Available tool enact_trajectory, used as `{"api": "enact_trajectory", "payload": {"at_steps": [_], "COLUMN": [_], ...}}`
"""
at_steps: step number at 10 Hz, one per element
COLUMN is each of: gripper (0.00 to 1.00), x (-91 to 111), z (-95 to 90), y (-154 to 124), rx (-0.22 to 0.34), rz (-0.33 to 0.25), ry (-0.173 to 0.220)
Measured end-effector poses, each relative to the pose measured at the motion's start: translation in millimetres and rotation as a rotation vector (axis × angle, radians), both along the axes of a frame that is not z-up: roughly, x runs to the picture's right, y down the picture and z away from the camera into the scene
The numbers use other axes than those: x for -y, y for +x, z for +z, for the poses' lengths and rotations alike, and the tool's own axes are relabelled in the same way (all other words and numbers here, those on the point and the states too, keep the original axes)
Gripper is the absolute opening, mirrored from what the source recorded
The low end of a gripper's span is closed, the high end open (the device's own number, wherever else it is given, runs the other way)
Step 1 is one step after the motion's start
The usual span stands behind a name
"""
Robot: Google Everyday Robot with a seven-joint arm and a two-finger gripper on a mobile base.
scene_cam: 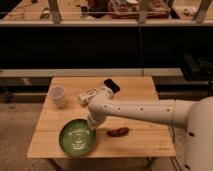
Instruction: Drag the ceramic bowl in a circle
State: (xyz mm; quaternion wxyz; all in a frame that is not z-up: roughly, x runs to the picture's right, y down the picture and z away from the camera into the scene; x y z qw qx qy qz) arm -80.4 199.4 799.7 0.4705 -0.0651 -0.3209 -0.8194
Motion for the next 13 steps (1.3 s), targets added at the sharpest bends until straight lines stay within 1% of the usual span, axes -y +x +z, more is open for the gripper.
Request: {"api": "enact_trajectory", "payload": {"at_steps": [1, 2, 3, 4, 6, 7, 8, 9, 10, 12, 13], "gripper": [0.0, 0.0, 0.0, 0.0, 0.0, 0.0, 0.0, 0.0, 0.0, 0.0, 0.0], "x": [3.3, 8.2, 16.4, 28.3, 57.8, 63.7, 72.9, 77.9, 80.0, 71.1, 63.9], "z": [1.2, 5.4, 11.6, 21.9, 44.1, 49.2, 57.1, 62.3, 63.0, 55.2, 48.2], "y": [-20.8, -29.2, -33.5, -36.0, -33.5, -27.8, -16.7, -8.0, -5.5, 2.4, 8.1], "rx": [0.011, 0.013, 0.012, 0.012, -0.001, -0.01, -0.025, -0.039, -0.042, -0.048, -0.051], "rz": [-0.022, -0.025, -0.016, -0.005, 0.033, 0.042, 0.064, 0.086, 0.093, 0.092, 0.09], "ry": [0.011, 0.017, 0.022, 0.028, 0.039, 0.037, 0.038, 0.032, 0.03, 0.022, 0.018]}}
